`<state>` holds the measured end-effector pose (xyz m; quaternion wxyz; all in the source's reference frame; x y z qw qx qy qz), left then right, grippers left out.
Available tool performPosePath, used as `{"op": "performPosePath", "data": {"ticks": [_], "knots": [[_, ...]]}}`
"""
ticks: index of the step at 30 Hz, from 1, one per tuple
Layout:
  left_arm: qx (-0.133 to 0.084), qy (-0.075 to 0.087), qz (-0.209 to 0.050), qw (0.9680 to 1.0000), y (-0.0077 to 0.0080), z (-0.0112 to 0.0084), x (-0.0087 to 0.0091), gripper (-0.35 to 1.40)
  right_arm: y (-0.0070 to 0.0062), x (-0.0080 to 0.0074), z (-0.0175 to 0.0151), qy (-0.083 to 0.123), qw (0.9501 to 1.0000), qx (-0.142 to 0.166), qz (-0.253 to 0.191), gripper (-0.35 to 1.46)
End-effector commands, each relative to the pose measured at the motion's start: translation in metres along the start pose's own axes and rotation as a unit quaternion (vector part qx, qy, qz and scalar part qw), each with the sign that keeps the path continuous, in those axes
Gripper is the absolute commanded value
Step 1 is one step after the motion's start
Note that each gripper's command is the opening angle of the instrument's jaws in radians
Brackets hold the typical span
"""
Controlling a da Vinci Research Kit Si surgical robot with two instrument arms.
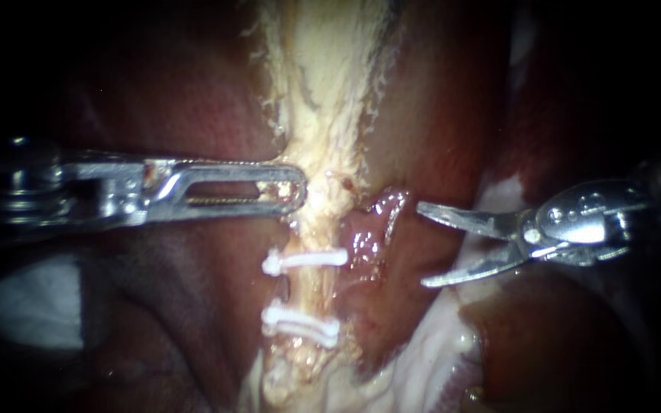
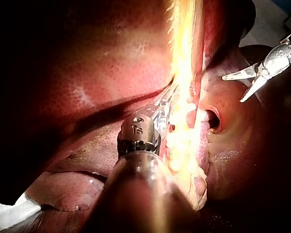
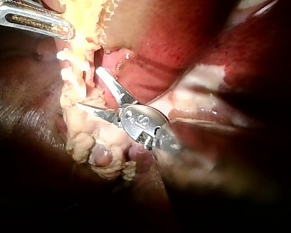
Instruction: Go to the cutting position left tube
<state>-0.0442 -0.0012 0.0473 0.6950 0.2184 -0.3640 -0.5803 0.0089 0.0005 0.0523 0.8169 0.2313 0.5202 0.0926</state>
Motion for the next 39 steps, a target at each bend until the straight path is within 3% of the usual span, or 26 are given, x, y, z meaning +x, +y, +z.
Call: {"op": "performPosePath", "data": {"ticks": [1, 8, 13, 19, 28, 39], "knots": [[0.000, 0.000, 0.000, 1.0000, 0.0000, 0.0000, 0.0000, -0.35, 0.0000, 0.0001, 0.0000, 0.000, 1.0000, 0.001, 0.003, 1.42], [0.001, 0.001, 0.000, 1.0000, -0.0002, -0.0008, 0.0001, -0.35, -0.0004, 0.0000, 0.0010, 0.003, 0.9999, 0.006, 0.010, 1.42], [0.003, 0.003, -0.001, 1.0000, -0.0012, -0.0031, 0.0001, -0.35, -0.0011, -0.0002, 0.0033, 0.002, 0.9994, 0.019, 0.030, 1.40], [0.000, 0.001, -0.002, 1.0000, -0.0019, -0.0059, 0.0003, -0.35, -0.0024, -0.0010, 0.0061, -0.012, 0.9970, 0.047, 0.061, 1.40], [-0.001, -0.002, -0.005, 1.0000, -0.0020, -0.0074, 0.0001, -0.35, -0.0037, -0.0020, 0.0091, -0.028, 0.9917, 0.081, 0.096, 1.39], [-0.001, -0.004, -0.006, 1.0000, -0.0026, -0.0078, 0.0002, -0.35, -0.0029, -0.0027, 0.0134, -0.033, 0.9868, 0.103, 0.121, 1.39]]}}
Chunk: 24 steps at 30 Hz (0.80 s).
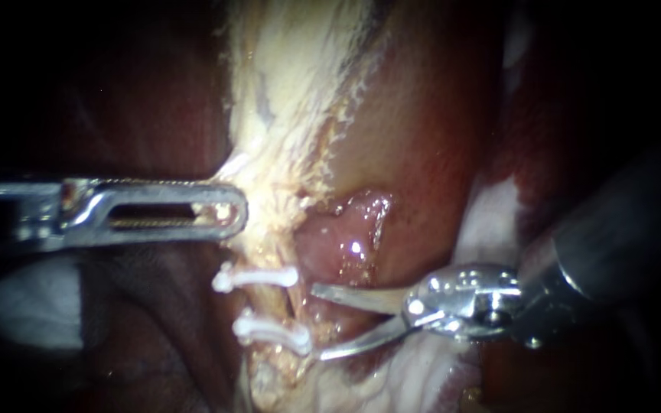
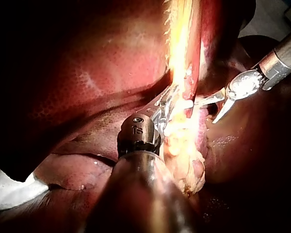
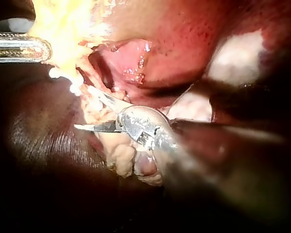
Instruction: Go to the cutting position left tube
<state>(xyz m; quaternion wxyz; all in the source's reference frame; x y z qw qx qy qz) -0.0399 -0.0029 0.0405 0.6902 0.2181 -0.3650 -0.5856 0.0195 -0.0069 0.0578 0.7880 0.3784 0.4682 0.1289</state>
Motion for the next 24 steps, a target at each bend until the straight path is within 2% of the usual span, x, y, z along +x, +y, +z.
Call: {"op": "performPosePath", "data": {"ticks": [1, 10, 24], "knots": [[-0.001, 0.000, 0.000, 1.0000, 0.0000, 0.0000, 0.0000, -0.35, 0.0002, -0.0001, 0.0002, -0.002, 1.0000, 0.001, 0.002, 1.39], [-0.001, 0.000, 0.000, 1.0000, -0.0003, -0.0001, 0.0001, -0.35, 0.0015, -0.0006, 0.0015, -0.003, 0.9999, 0.003, 0.012, 1.39], [-0.001, 0.000, 0.000, 1.0000, -0.0004, -0.0001, 0.0001, -0.35, 0.0019, -0.0004, 0.0034, -0.004, 0.9998, 0.013, 0.013, 1.39]]}}
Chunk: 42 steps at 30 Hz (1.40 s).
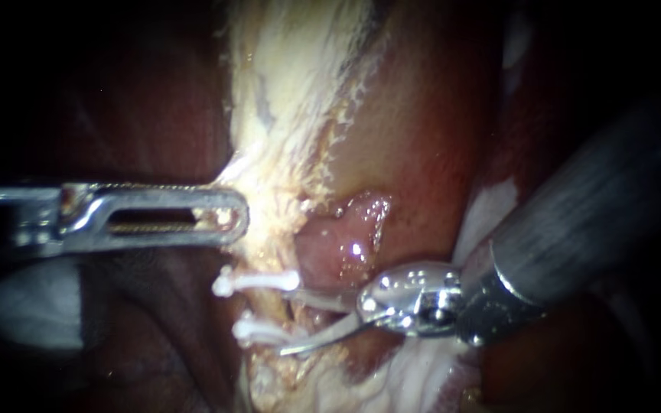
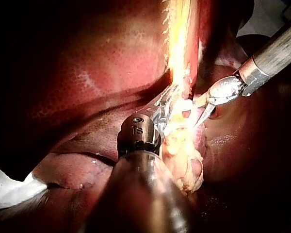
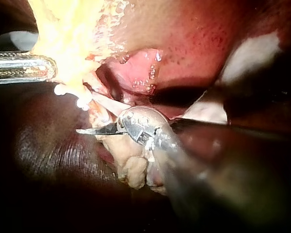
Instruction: Go to the cutting position left tube
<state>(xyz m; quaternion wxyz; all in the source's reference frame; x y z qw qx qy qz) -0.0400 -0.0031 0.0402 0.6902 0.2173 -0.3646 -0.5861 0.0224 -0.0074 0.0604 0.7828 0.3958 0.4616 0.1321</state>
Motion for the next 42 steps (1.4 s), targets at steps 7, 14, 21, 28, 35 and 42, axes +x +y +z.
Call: {"op": "performPosePath", "data": {"ticks": [7, 14, 21, 28, 35, 42], "knots": [[0.000, 0.000, 0.000, 1.0000, -0.0001, 0.0000, 0.0000, -0.35, 0.0005, 0.0003, 0.0007, 0.000, 1.0000, 0.002, -0.001, 1.39], [0.000, 0.000, 0.000, 1.0000, -0.0003, 0.0000, 0.0001, -0.35, 0.0013, 0.0005, 0.0015, 0.000, 1.0000, 0.006, -0.001, 1.39], [-0.001, 0.000, 0.000, 1.0000, -0.0003, 0.0000, 0.0001, -0.35, 0.0017, 0.0007, 0.0025, 0.000, 0.9996, 0.028, -0.002, 1.39], [0.000, 0.000, 0.000, 1.0000, -0.0003, 0.0000, 0.0001, -0.35, 0.0017, 0.0011, 0.0032, 0.009, 0.9987, 0.051, -0.005, 1.37], [0.000, 0.000, 0.000, 1.0000, -0.0003, 0.0000, 0.0001, -0.35, 0.0018, 0.0015, 0.0038, 0.017, 0.9977, 0.066, -0.005, 1.37], [0.000, 0.000, 0.000, 1.0000, -0.0001, 0.0002, 0.0000, -0.35, 0.0017, 0.0018, 0.0042, 0.018, 0.9968, 0.078, -0.008, 1.34]]}}
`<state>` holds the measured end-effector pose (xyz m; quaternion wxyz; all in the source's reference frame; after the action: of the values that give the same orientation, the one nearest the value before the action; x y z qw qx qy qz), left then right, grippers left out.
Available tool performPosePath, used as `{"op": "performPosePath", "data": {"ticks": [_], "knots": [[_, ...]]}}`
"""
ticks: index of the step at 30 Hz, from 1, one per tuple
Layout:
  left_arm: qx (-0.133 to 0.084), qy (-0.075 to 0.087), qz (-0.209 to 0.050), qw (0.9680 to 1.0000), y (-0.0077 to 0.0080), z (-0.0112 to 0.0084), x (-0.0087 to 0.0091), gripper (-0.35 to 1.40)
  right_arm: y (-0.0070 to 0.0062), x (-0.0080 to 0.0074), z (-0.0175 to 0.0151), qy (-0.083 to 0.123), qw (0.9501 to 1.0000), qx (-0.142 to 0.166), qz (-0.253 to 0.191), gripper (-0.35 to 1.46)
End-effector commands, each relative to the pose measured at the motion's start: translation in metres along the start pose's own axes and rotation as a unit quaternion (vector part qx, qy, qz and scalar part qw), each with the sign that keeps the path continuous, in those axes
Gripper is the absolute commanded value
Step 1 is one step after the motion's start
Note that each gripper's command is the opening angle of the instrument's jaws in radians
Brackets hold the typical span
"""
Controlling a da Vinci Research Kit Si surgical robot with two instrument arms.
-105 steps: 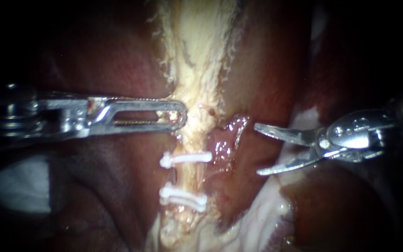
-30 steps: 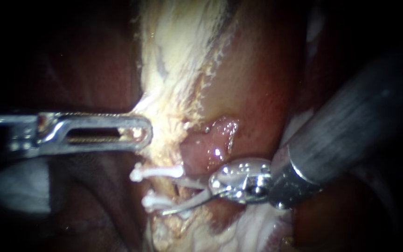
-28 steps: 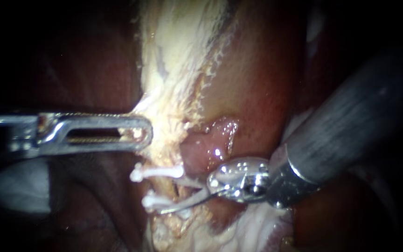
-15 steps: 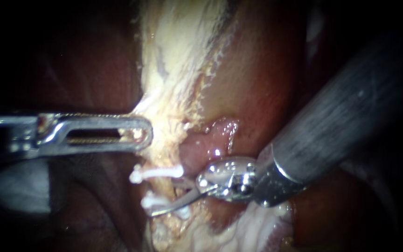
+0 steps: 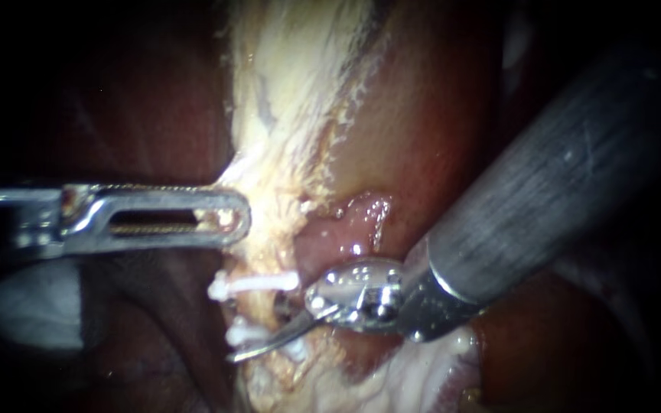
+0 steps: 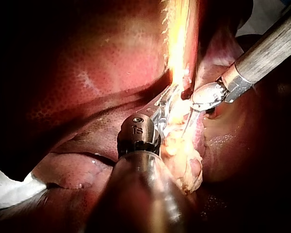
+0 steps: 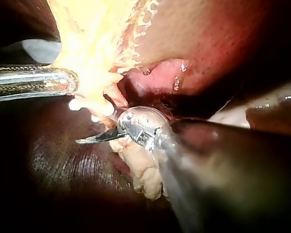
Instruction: Go to the cutting position left tube
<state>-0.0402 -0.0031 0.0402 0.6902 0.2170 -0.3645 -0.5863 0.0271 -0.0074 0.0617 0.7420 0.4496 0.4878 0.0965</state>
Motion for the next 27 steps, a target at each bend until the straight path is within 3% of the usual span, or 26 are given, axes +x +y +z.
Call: {"op": "performPosePath", "data": {"ticks": [1, 12, 20, 27], "knots": [[0.000, 0.000, 0.000, 1.0000, 0.0000, 0.0001, 0.0000, -0.35, 0.0001, 0.0001, 0.0002, -0.001, 1.0000, 0.000, 0.000, 1.34], [0.001, 0.000, 0.000, 1.0000, 0.0004, 0.0002, -0.0001, -0.35, 0.0000, 0.0000, 0.0012, -0.001, 0.9996, 0.022, -0.016, 1.30], [-0.001, -0.001, 0.001, 1.0000, 0.0008, 0.0003, -0.0002, -0.35, -0.0004, -0.0004, 0.0004, -0.001, 0.9996, 0.025, -0.016, 1.30], [-0.002, -0.001, 0.000, 1.0000, 0.0006, 0.0003, -0.0001, -0.35, 0.0002, 0.0001, 0.0016, 0.000, 0.9997, 0.021, -0.010, 1.30]]}}
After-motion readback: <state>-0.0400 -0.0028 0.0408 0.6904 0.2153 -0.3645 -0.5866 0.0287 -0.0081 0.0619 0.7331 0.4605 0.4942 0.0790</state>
